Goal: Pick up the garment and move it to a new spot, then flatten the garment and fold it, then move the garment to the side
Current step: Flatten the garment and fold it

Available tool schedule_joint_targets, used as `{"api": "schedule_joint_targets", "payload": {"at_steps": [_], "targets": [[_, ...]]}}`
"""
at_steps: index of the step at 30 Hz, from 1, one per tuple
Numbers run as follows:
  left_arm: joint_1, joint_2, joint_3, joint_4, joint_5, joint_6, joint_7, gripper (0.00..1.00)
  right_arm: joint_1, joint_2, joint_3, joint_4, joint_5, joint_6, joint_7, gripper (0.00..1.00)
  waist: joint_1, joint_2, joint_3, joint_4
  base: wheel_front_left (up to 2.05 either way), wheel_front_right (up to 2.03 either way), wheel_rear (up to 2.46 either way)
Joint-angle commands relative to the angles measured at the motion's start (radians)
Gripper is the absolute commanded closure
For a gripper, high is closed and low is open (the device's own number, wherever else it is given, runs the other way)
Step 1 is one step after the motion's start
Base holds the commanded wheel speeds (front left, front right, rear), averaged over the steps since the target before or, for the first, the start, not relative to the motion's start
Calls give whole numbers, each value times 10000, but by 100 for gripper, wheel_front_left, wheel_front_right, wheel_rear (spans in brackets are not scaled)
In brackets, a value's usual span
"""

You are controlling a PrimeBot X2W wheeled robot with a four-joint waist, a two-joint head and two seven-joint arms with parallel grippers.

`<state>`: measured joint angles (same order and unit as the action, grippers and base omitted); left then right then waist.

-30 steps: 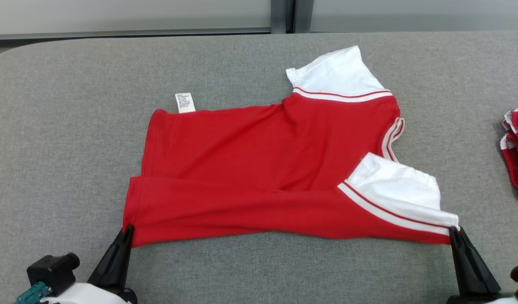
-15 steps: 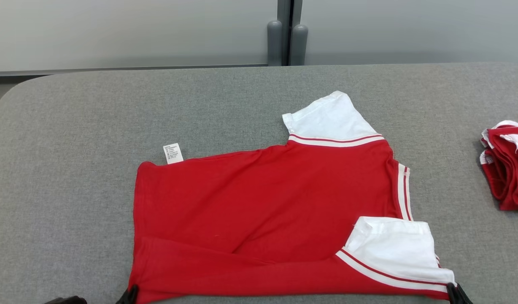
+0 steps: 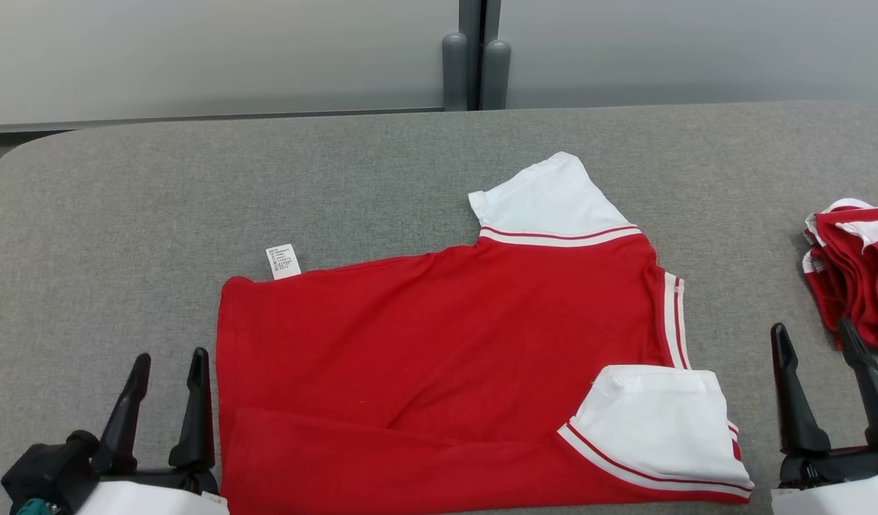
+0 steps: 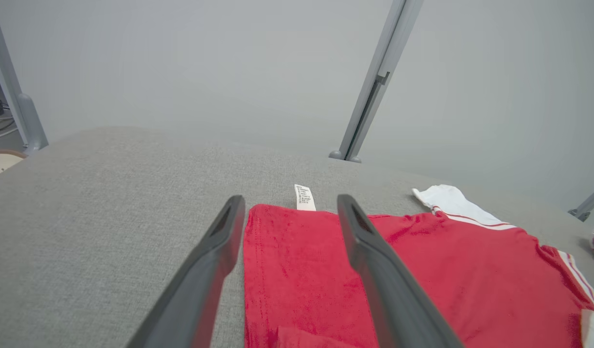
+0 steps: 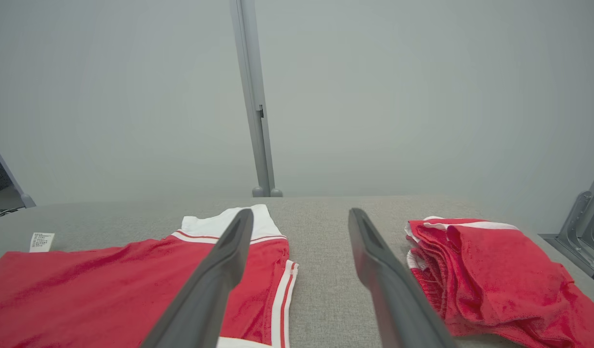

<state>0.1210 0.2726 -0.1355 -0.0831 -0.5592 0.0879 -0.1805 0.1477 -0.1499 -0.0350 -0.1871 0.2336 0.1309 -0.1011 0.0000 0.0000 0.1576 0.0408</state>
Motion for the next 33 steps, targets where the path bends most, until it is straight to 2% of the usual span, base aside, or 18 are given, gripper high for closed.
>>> {"api": "schedule_joint_targets", "payload": {"at_steps": [1,13,17,21,27,33], "targets": [[-246,79,53,-166,206,31,-200,0,-107,-28,-85,-223,-132,-6,162,0,0,0,-55,-49,0,0,0],[-669,170,-128,-152,469,238,-65,0,-95,182,-206,-608,-275,-6,593,0,0,0,112,55,0,0,0],[-1419,105,-252,362,185,-38,263,0,-258,272,-135,-714,-283,-6,652,0,0,0,463,69,0,0,0],[-2696,23,-405,1783,-369,-588,858,0,-568,317,77,-825,-295,-6,688,0,0,0,1032,-28,0,0,0],[-4738,-7,-506,5133,-1131,-1589,1559,0,-1080,106,441,-704,-377,-6,735,0,0,0,1614,-273,0,0,0],[-5921,-24,-666,7620,-1534,-2009,1715,0,-1314,158,548,-493,-277,-6,671,0,0,0,1783,-462,0,0,0]]}}
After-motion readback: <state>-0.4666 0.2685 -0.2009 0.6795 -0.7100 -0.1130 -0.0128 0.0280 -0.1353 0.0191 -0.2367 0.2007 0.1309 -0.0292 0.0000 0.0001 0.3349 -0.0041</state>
